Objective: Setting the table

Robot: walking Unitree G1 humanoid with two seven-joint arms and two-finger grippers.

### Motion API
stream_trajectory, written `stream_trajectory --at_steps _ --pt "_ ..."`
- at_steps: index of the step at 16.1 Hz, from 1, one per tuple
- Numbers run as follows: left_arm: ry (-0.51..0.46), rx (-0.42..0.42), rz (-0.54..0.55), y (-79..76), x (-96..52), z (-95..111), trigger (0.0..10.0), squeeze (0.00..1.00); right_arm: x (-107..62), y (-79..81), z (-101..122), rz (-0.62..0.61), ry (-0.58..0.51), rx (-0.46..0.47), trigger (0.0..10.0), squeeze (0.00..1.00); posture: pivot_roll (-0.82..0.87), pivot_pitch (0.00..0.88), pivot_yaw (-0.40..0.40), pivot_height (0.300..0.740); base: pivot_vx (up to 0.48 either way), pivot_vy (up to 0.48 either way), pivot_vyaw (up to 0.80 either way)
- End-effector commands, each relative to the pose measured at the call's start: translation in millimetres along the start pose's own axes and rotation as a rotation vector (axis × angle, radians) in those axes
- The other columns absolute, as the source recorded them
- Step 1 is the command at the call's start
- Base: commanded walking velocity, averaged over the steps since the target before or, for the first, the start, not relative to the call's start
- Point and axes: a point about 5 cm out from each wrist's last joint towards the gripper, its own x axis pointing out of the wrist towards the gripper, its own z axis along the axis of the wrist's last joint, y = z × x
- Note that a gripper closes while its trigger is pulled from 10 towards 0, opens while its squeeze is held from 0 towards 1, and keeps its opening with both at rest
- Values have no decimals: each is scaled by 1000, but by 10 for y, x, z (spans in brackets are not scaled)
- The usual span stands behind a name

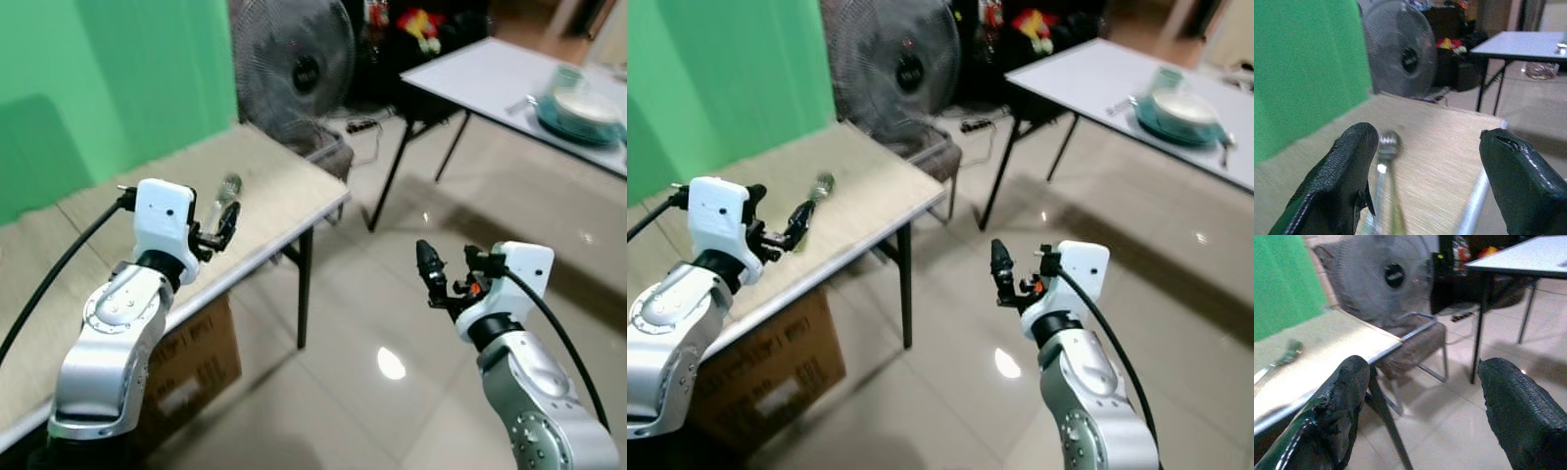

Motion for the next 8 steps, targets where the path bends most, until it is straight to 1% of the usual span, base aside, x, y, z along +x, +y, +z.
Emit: stream_trajectory --at_steps 1,5,6,7,8 --pt "1 8 7 48 -8 8 10000 0 -1 27 -2 8 3 2 10000 0 -96 0 -47 740 390 0 0" --pt "7 11 -13 33 -4 -6 10000 0 -12 30 1 26 3 -6 10000 0 -97 0 -46 740 373 0 0" --pt "11 10 -34 13 -9 -19 10000 0 -15 34 6 32 3 -10 10000 0 -100 0 -44 740 349 0 -781" --pt "25 13 -65 -9 -17 -46 10000 0 -20 36 5 41 5 -15 10000 0 -100 0 -45 740 319 0 -463" --pt "38 28 -80 -7 -19 -73 10000 0 -23 42 3 52 8 -23 10000 0 -100 0 -45 740 0 0 0"
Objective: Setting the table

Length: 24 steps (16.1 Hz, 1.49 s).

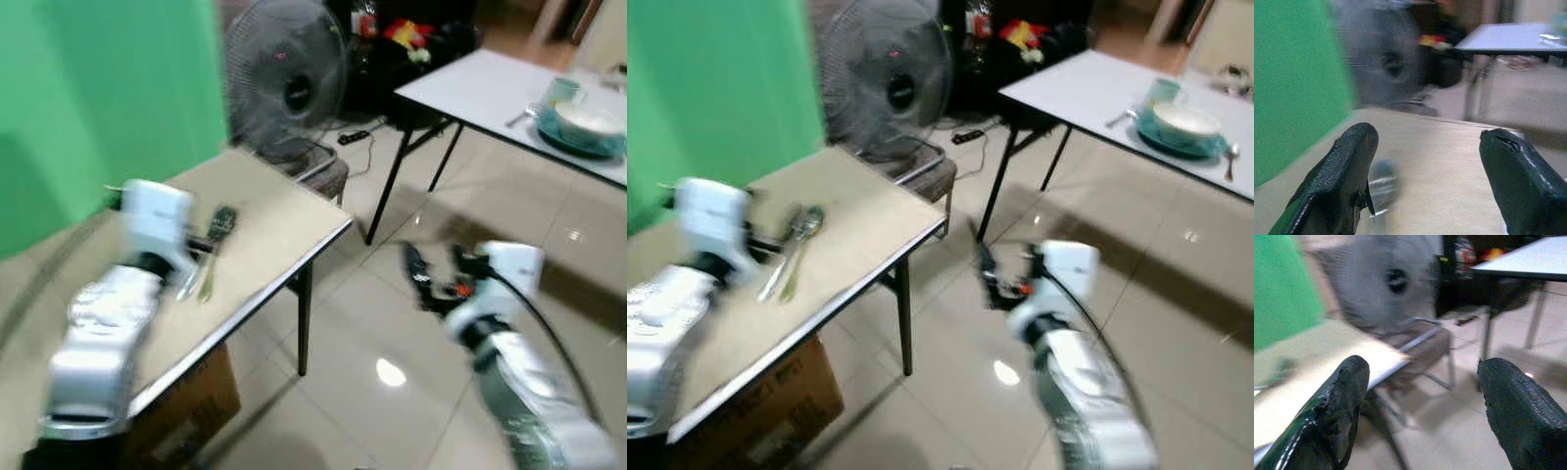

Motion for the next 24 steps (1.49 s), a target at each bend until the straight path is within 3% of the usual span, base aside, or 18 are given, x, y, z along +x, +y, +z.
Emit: stream_trajectory --at_steps 1,3,4,7,9,14,15,16,17,19,24 --pt "32 29 2 87 -21 -63 10000 0 8 81 21 52 -2 -4 10000 0 -100 0 -45 740 0 0 0" --pt "51 28 -33 116 0 -110 10000 0 3 104 13 95 16 -32 10000 0 -103 0 -44 740 0 0 0" --pt "85 7 -80 124 44 -162 10000 1000 6 109 4 127 37 -55 10000 0 -106 0 -46 740 0 0 0" --pt "196 56 -112 185 160 -329 10000 1000 3 76 -16 185 98 -111 10000 0 -129 0 -38 740 0 0 0" --pt "254 35 -83 280 234 -429 10000 0 -25 76 5 275 133 -142 10000 0 -147 0 -31 740 0 0 0" --pt "303 -87 -99 373 444 -593 10000 0 -43 122 61 445 185 -227 10000 0 -164 0 -33 740 0 0 0" --pt "316 -77 -101 405 496 -615 4667 0 -42 119 68 468 196 -244 10000 0 -168 0 -36 740 0 0 0" --pt "329 -52 -105 425 523 -638 4157 0 -45 116 71 481 205 -256 10000 0 -170 0 -36 740 0 0 0" --pt "360 -26 -108 457 531 -692 2118 0 -48 126 68 500 214 -269 10000 0 -178 0 -33 740 0 0 0" --pt "379 -5 -123 472 509 -748 0 0 -55 136 64 510 218 -273 10000 0 -181 0 -33 740 0 0 0" --pt "368 -19 -120 501 555 -801 235 0 -57 151 66 534 221 -277 10000 0 -182 0 -30 740 0 0 0"
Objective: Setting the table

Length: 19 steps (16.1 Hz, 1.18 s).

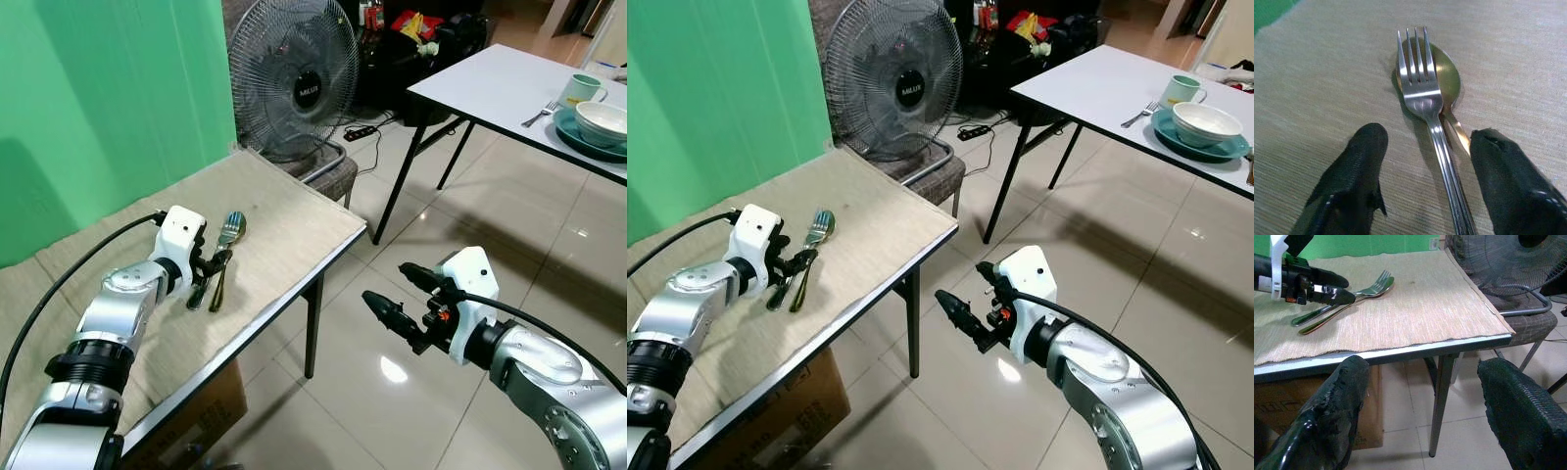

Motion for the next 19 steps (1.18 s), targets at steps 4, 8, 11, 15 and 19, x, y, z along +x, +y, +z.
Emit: stream_trajectory --at_steps 4,8,11,15,19 --pt "30 -2 -30 12 31 -36 0 0 -9 83 30 71 11 -24 10000 0 -184 0 -27 740 0 0 0" --pt "87 16 -36 11 60 -137 1020 0 -25 141 -2 118 34 -25 10000 0 -186 0 -23 740 0 0 0" --pt "86 -4 -27 41 84 -124 902 0 -39 171 -14 150 45 -24 10000 0 -189 0 -19 740 0 0 0" --pt "130 -127 -22 77 99 -163 0 0 -51 182 -28 175 61 -31 10000 0 -189 0 -19 740 0 0 0" --pt "156 -217 -49 61 102 -208 0 0 -61 192 -46 184 70 -33 10000 0 -189 0 -18 740 0 0 0"
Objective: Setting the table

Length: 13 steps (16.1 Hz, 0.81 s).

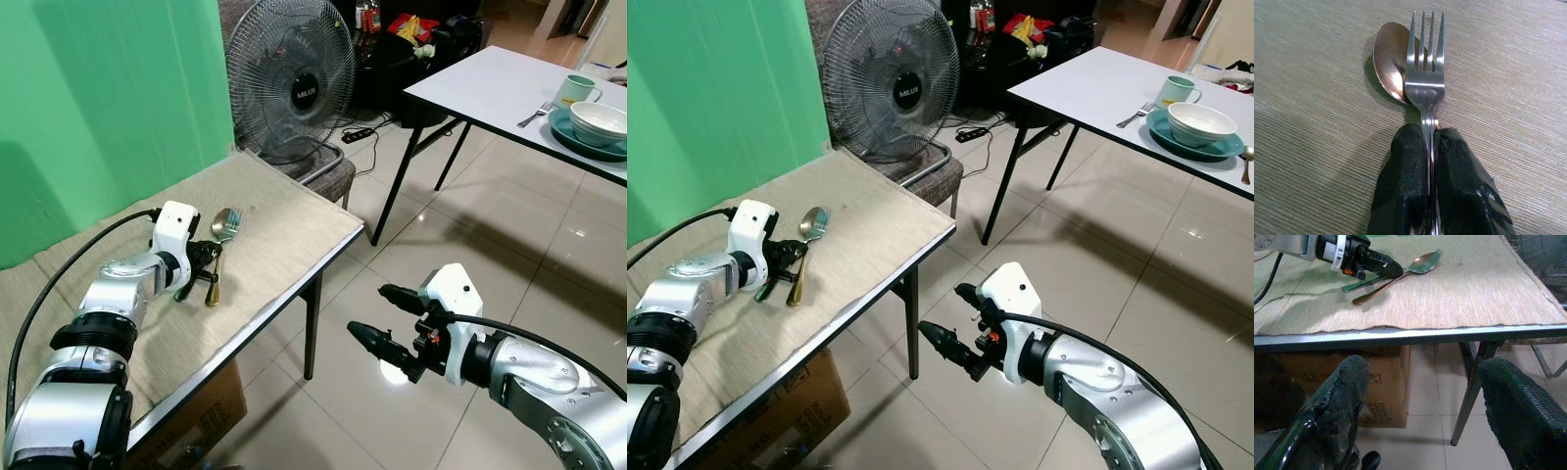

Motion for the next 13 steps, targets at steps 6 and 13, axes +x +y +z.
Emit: stream_trajectory --at_steps 6,13 --pt "17 -70 -9 4 2 -79 0 0 -31 10 27 -4 -6 -17 10000 0 -190 0 -16 740 0 0 0" --pt "-306 -160 -72 5 -151 444 0 0 -16 -104 107 -119 -88 5 10000 0 -181 0 -20 740 0 0 0"
